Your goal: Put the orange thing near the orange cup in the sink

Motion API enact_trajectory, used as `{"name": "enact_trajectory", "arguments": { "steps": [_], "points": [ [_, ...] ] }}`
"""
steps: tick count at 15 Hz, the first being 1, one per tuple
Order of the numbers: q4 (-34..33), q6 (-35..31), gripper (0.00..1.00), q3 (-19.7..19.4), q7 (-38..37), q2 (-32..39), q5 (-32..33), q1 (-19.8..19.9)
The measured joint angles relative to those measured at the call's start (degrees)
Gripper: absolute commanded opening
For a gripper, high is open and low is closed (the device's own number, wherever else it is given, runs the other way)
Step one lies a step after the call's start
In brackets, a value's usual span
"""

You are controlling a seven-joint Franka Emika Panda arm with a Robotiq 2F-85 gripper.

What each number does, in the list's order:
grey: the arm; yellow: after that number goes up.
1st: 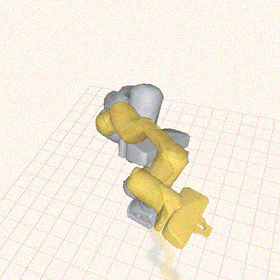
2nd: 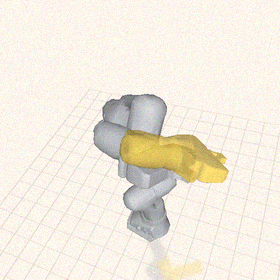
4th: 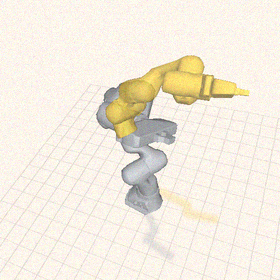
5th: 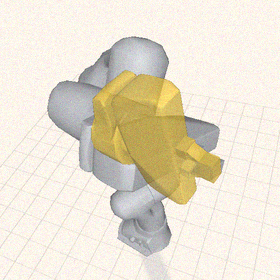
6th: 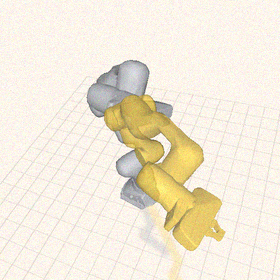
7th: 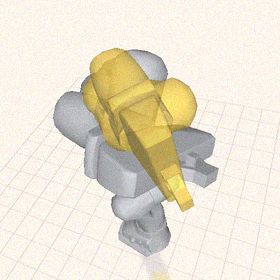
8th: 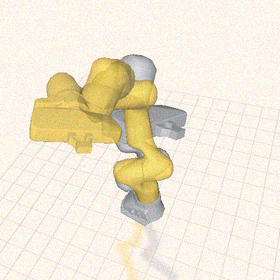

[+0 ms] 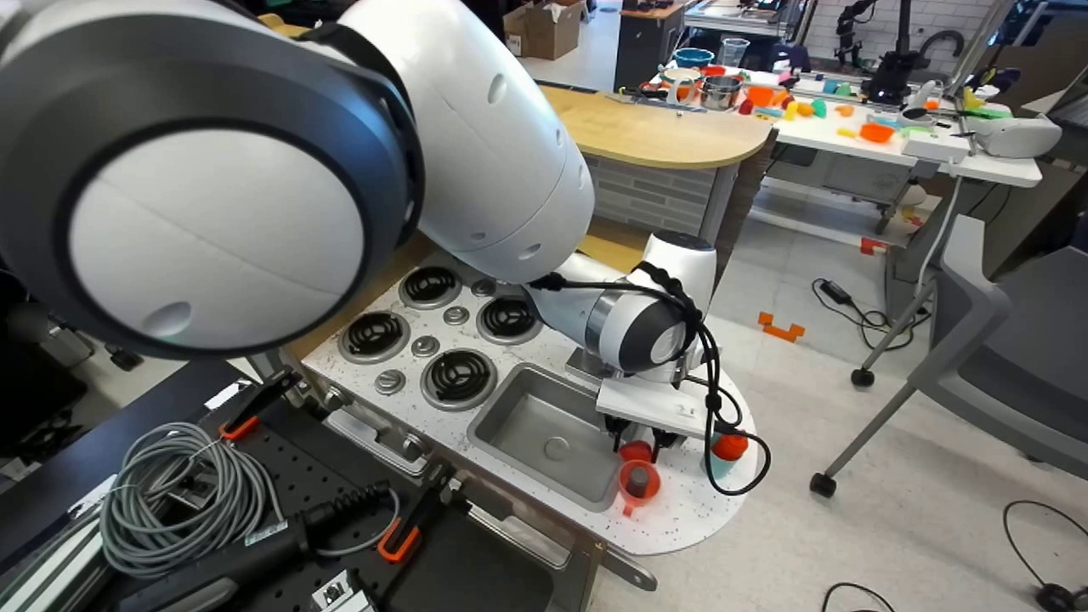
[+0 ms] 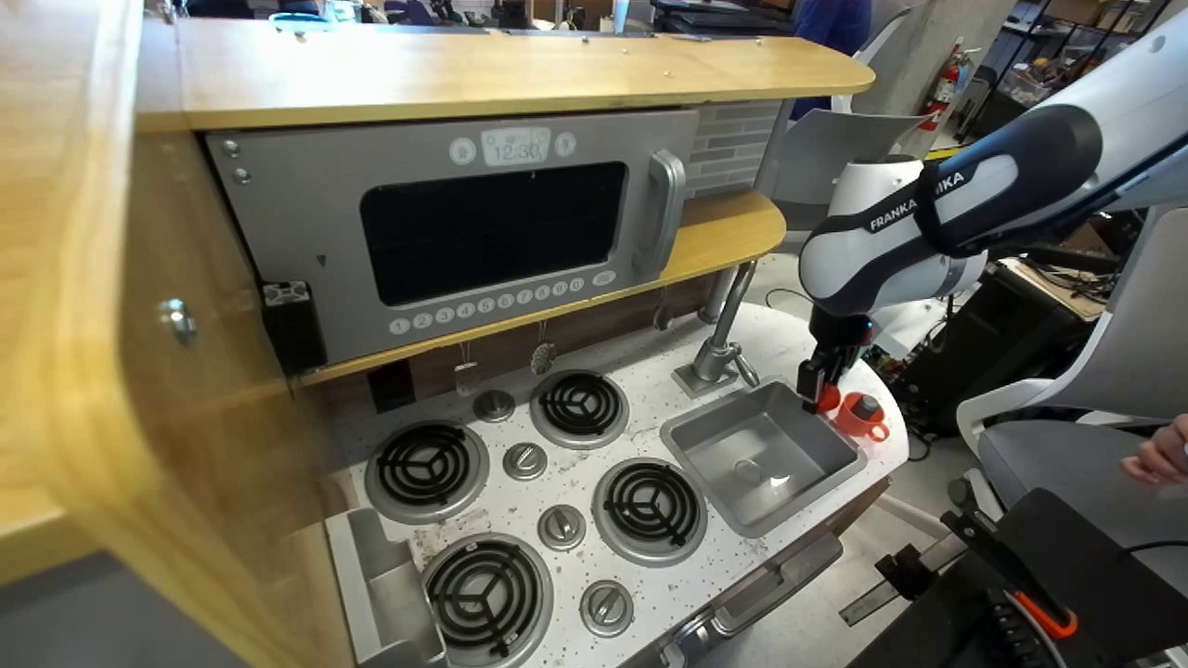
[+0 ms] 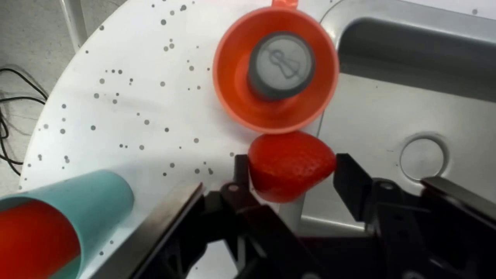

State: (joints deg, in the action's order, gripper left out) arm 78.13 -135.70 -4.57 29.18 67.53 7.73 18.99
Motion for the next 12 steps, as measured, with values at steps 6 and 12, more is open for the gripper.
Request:
{"name": "enact_trajectory", "arguments": {
  "steps": [6, 12],
  "points": [
    [-1.98, 1.63, 0.28, -0.51, 0.0, -0.01, 0.0, 0.0],
    [-3.04, 1.64, 0.28, -1.01, 0.0, -0.28, 0.0, 0.0]
  ]
}}
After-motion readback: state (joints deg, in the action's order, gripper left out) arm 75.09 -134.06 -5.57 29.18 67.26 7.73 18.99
